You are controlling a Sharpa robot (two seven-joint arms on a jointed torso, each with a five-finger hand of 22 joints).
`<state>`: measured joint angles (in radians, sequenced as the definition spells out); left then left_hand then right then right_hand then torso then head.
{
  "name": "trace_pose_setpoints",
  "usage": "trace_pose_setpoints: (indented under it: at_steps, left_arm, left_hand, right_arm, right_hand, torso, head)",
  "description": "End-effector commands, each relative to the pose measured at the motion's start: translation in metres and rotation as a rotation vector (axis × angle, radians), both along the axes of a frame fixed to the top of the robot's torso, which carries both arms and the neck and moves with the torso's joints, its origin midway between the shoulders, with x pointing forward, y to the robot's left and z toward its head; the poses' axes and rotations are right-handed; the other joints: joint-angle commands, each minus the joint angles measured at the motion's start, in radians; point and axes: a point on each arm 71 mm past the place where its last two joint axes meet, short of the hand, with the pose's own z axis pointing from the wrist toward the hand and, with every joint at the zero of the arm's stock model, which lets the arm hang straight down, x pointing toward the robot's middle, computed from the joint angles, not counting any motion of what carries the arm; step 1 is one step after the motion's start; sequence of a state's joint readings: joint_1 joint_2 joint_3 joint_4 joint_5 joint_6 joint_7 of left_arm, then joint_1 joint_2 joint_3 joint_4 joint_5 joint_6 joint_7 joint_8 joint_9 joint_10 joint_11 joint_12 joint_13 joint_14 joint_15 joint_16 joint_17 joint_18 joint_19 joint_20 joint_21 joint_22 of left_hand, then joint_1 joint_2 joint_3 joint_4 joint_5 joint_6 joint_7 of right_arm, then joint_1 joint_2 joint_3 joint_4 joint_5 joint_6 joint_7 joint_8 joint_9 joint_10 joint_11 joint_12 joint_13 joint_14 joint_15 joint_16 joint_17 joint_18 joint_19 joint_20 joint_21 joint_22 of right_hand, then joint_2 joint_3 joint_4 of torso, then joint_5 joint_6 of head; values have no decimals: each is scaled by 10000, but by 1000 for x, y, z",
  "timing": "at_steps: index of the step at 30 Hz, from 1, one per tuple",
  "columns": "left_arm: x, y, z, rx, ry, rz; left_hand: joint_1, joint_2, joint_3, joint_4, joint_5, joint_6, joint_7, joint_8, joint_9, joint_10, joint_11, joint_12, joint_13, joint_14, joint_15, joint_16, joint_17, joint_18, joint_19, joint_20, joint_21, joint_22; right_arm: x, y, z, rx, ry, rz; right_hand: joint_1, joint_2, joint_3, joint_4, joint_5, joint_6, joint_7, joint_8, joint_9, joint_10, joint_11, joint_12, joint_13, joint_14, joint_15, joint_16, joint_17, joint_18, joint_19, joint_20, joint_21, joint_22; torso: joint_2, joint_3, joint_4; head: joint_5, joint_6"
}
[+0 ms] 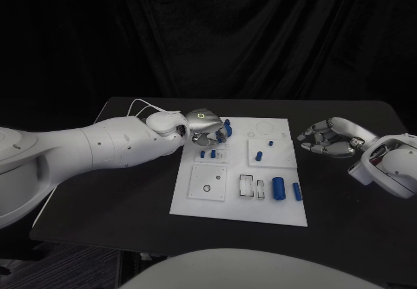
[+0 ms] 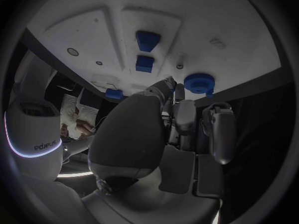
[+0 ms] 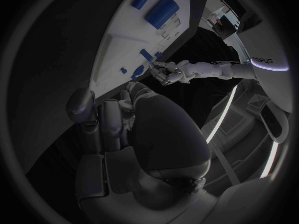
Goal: Assemble the parts on the task board
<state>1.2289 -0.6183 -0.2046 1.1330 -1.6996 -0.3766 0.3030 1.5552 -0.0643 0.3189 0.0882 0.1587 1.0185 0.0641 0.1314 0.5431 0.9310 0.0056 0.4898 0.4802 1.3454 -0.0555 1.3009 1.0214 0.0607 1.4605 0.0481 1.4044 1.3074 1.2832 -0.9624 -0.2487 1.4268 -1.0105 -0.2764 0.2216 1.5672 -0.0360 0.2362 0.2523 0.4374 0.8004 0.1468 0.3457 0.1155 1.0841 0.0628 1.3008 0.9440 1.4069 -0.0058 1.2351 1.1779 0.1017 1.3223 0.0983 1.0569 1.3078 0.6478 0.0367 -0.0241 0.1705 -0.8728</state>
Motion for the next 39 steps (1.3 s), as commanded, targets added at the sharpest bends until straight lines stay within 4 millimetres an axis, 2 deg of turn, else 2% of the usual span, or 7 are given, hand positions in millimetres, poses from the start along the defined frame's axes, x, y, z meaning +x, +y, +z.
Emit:
trace_pose_setpoints:
  at_steps: [1, 8, 15, 22, 26, 30, 39]
  left_arm:
    - [-1, 5, 8, -35, -124, 460]
    - [-7, 19, 9, 185, 203, 835]
    - [-8, 26, 5, 346, 365, 1022]
    - [-6, 26, 3, 442, 449, 1070]
    - [-5, 24, 1, 483, 486, 1066]
    - [-4, 23, 0, 519, 523, 1065]
    - [-4, 19, -3, 585, 646, 1017]
  left_hand:
    - [-87, 4, -70, 10, -64, 83, -6, -12, -35, 182, 15, -62, -31, 15, -72, -14, 4, -177, 133, -8, 155, 1746]
    - [-193, -37, -130, 73, -108, 74, 3, -68, -68, 232, 38, -197, -102, 71, -64, -18, -7, -203, 196, -7, 241, 1806]
    - [-259, -40, -163, 128, -168, 147, 10, -75, -79, 234, 53, -353, -182, 64, -55, -84, -132, -197, 186, -1, 214, 1801]
    - [-297, -48, -185, 164, -210, 156, 4, -103, -95, 238, 59, -473, -246, 29, -46, -152, -239, -185, 157, 7, 163, 1781]
    - [-305, -42, -187, 172, -218, 163, 5, -105, -97, 252, 60, -486, -254, 25, -45, -162, -255, -184, 153, 8, 156, 1778]
    - [-306, -38, -188, 175, -227, 168, 5, -106, -98, 265, 59, -496, -260, 9, -44, -185, -296, -176, 137, 9, 128, 1764]
    - [-320, -25, -197, 192, -262, 189, 11, -114, -104, 303, 66, -549, -290, -58, -39, -271, -439, -151, 76, 15, 30, 1715]
  right_arm:
    - [0, -1, -3, -92, 183, -112]
    - [0, 0, -4, -89, 223, -78]
    - [-1, -1, -6, -103, 278, -84]
    - [-2, 0, -7, -103, 333, -50]
    - [-2, 0, -7, -107, 336, -59]
    - [-2, 0, -8, -102, 336, -48]
    - [-2, 0, -8, -94, 332, -31]
  right_hand:
    - [-34, 56, 65, 13, 23, 68, 20, 34, -13, -71, 23, -49, -4, -50, -13, -69, -9, 149, -55, 13, -21, 151]
    - [-32, 51, 72, 4, 3, 82, 15, 43, -12, -72, 19, -54, -11, -56, -15, -79, -20, 152, -61, 12, -41, 144]
    - [-24, 46, 79, -7, -5, 75, 14, 40, -15, -87, 16, -65, -33, -63, -17, -91, -33, 157, -70, 10, -65, 134]
    - [-24, 46, 79, -7, -5, 75, 14, 40, -15, -87, 16, -65, -33, -63, -17, -91, -33, 157, -70, 10, -65, 134]
    - [-24, 46, 79, -7, -5, 75, 14, 40, -15, -87, 16, -65, -33, -63, -17, -91, -33, 157, -70, 10, -65, 134]
    - [-17, 43, 89, -18, -11, 65, 15, 36, -19, -95, 16, -73, -45, -72, -19, -108, -52, 159, -74, 9, -78, 129]
    - [-12, 43, 95, -24, -13, 62, 15, 34, -20, -96, 15, -76, -49, -77, -19, -116, -61, 159, -75, 8, -82, 128]
  torso:
    - [-14, 7, 8]
    - [-20, 37, 18]
    - [-16, 34, 58]
    - [37, -6, 83]
    - [35, 13, 63]
    - [53, 6, 31]
    - [48, 29, 54]
  head:
    - [52, 2]
    - [0, 2]
    - [-42, 2]
    - [-75, 2]
    - [-41, 2]
    - [-20, 2]
    - [-44, 2]
